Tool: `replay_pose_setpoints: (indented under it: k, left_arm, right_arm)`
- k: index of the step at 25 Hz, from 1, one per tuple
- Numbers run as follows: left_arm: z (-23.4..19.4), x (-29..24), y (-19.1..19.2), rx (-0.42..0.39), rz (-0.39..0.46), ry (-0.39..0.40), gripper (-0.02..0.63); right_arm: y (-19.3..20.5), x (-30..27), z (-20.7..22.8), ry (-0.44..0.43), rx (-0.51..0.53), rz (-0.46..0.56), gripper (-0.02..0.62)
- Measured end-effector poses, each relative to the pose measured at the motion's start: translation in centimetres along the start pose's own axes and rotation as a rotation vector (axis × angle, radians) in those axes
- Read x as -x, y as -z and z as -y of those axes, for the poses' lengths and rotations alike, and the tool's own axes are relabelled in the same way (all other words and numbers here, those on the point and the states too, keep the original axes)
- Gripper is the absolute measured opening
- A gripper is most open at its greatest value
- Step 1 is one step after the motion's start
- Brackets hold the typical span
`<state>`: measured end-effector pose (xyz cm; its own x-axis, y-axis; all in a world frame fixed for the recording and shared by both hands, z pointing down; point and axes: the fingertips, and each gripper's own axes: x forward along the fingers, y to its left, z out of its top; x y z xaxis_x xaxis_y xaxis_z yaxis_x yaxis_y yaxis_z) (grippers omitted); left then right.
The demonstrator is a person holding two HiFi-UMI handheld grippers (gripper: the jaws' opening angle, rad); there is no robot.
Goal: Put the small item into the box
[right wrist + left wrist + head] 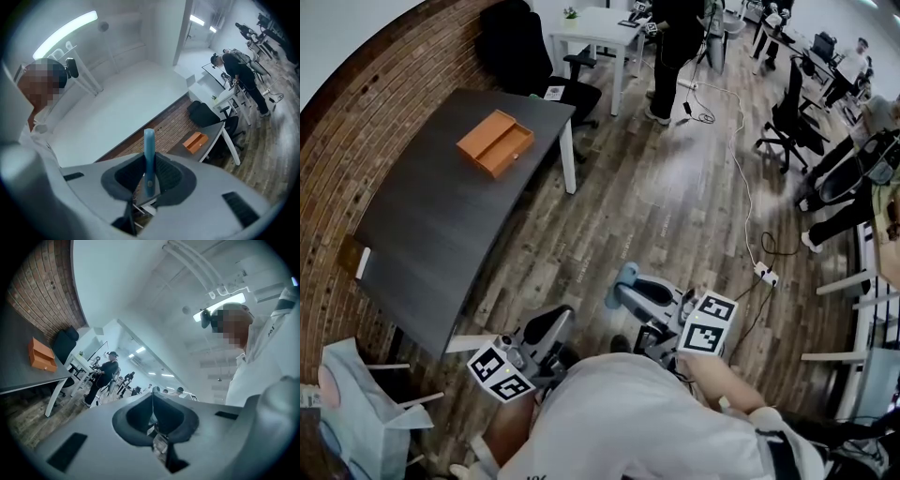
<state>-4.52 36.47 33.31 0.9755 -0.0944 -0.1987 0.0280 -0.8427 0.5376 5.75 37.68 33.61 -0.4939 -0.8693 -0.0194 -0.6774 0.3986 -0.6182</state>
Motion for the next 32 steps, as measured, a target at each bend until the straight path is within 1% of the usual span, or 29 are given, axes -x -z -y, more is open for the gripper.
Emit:
replay_pose_setpoints:
  k: [3,6,16,23,28,32]
  left_arm:
    - [-0.1,-0.1,0.1,0.002,0.001,-0.007,0.012]
    - [0.1,-0.5,0.4,0.004,0.002,-0.01,0.012]
    - [0.3,-2.5,1.4,0.004,0.017,-0.031,0.012]
    - [0.3,-4.2,2.0,-0.012,0.037,-0.066,0.012]
    - [0.0,-4.9,2.6,-0.015,0.054,-0.103,0.012]
    - [-0.3,-5.2,2.6,-0.015,0.066,-0.135,0.012]
  right_arm:
    - [0.2,0.1,0.2,0.023,0.04,-0.02,0.08]
    - [0.1,0.5,0.6,0.034,0.05,-0.029,0.08]
    - [-0.5,2.2,2.5,0.052,0.039,-0.051,0.08]
    - [-1.0,3.4,4.3,0.031,0.016,-0.08,0.08]
    - [-1.4,3.3,5.4,-0.001,0.013,-0.11,0.08]
    - [-1.5,2.6,6.0,-0.042,-0.035,-0.139,0.08]
